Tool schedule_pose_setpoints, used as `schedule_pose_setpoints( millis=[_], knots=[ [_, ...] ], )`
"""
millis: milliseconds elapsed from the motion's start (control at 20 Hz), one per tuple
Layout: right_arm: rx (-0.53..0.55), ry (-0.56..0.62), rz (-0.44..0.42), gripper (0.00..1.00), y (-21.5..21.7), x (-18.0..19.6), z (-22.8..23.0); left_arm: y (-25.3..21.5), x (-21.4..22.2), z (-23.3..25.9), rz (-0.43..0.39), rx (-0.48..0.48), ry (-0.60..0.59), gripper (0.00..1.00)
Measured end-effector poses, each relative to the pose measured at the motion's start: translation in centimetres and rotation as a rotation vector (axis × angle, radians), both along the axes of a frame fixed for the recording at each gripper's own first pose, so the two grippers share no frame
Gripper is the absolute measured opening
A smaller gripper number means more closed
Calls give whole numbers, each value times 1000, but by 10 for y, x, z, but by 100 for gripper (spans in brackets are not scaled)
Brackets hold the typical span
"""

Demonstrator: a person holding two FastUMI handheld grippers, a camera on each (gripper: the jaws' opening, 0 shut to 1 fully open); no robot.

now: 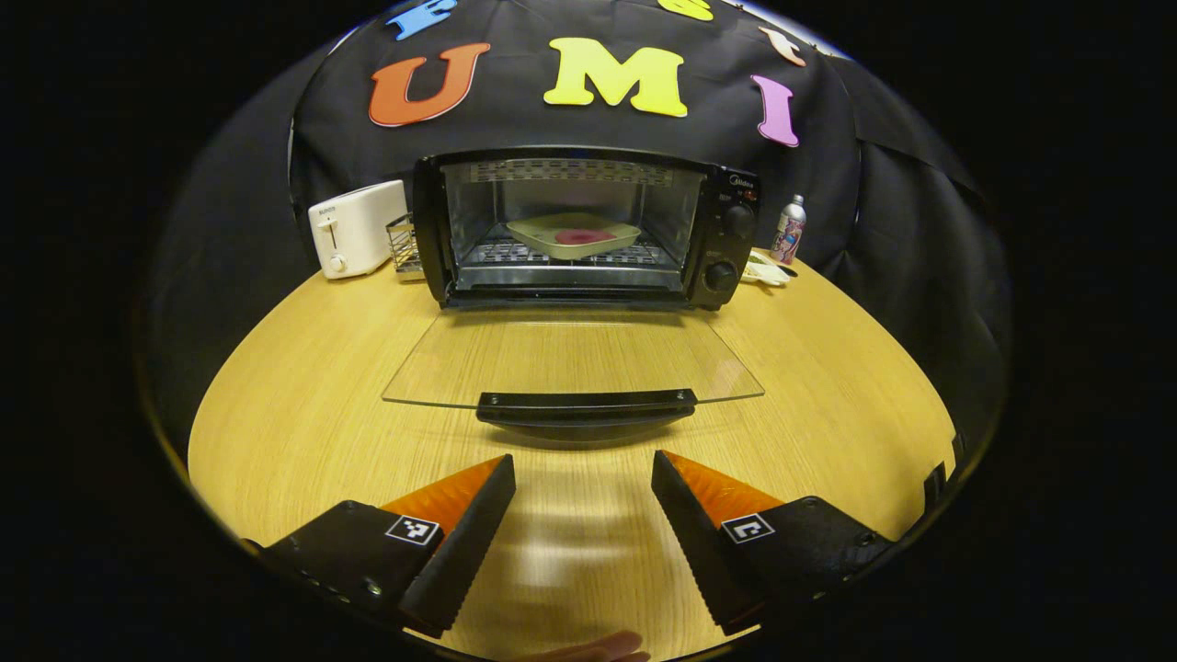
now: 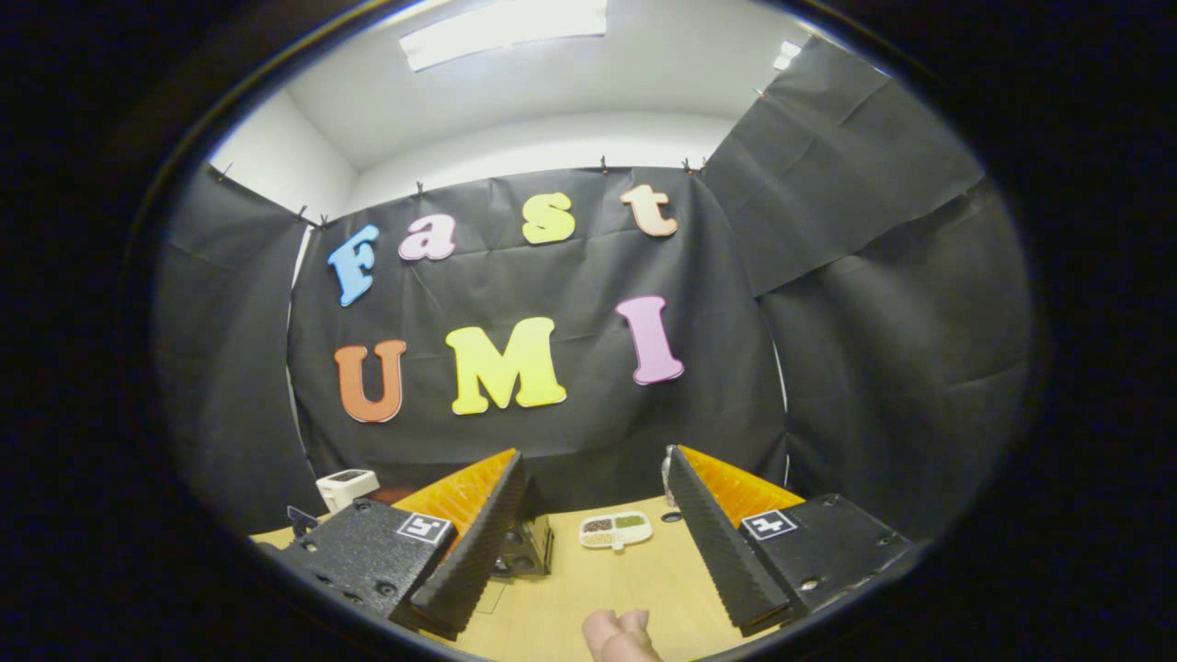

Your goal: Open the electric oven with the left hand, put the food in, and close the electric oven.

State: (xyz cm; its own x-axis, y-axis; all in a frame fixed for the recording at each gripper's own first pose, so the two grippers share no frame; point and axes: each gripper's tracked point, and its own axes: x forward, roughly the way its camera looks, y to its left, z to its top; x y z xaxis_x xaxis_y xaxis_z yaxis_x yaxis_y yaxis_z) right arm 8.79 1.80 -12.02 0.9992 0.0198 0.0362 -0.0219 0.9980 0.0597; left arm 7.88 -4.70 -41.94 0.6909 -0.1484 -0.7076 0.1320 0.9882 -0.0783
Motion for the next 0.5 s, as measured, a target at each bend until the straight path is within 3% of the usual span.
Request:
schedule_pose_setpoints(
  millis=[500],
  knots=[
    [20,37,-18,94,-40,-5,-17,-11,18,-24,16,17,70,93]
  ],
)
